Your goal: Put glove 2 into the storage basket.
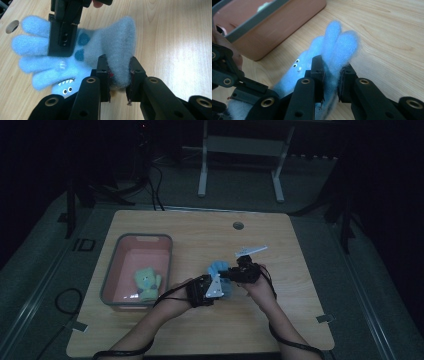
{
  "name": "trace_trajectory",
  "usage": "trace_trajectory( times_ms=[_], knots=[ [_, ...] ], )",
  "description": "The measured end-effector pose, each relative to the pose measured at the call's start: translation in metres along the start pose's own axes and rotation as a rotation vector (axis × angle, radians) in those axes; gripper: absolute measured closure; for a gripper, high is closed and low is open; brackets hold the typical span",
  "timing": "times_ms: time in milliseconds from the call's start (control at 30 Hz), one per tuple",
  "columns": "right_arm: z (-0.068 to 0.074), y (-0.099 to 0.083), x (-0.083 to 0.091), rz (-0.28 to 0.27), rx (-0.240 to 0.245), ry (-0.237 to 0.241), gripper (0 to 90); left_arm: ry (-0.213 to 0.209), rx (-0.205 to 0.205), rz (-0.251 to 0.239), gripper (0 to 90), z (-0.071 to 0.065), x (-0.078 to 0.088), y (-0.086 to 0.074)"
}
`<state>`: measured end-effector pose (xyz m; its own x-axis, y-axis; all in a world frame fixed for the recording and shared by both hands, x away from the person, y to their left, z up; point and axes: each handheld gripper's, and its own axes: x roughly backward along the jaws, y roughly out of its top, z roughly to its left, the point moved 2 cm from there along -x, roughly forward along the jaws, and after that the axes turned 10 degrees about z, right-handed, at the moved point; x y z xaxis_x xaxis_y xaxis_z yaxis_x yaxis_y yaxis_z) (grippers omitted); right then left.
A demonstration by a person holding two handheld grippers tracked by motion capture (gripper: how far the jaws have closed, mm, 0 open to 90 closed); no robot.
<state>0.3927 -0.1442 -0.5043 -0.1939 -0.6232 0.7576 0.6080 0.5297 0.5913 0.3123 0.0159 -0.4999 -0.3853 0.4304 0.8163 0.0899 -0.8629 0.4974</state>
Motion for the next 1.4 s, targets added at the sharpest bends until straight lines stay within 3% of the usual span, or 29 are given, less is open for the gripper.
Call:
trace_trajectory(
  times_ms=[200, 500, 1200, 1400],
  knots=[
    [0.004, 0.014, 0.004, -0.023, 0.004, 0.027, 78.3, 0.013, 0.003, 0.002, 76.6, 0.01, 0.017, -0.003],
    [0.027, 0.045, -0.002, -0.035, 0.043, 0.032, 78.3, 0.053, 0.025, 0.02, 76.6, 0.02, 0.045, -0.02],
    [0.077, 0.105, -0.039, -0.032, 0.123, 0.093, 78.3, 0.112, 0.073, 0.102, 76.6, 0.037, 0.095, -0.071],
    [0.094, 0.119, -0.058, -0.031, 0.135, 0.131, 78.3, 0.121, 0.116, 0.121, 76.6, 0.038, 0.105, -0.096]
  ],
)
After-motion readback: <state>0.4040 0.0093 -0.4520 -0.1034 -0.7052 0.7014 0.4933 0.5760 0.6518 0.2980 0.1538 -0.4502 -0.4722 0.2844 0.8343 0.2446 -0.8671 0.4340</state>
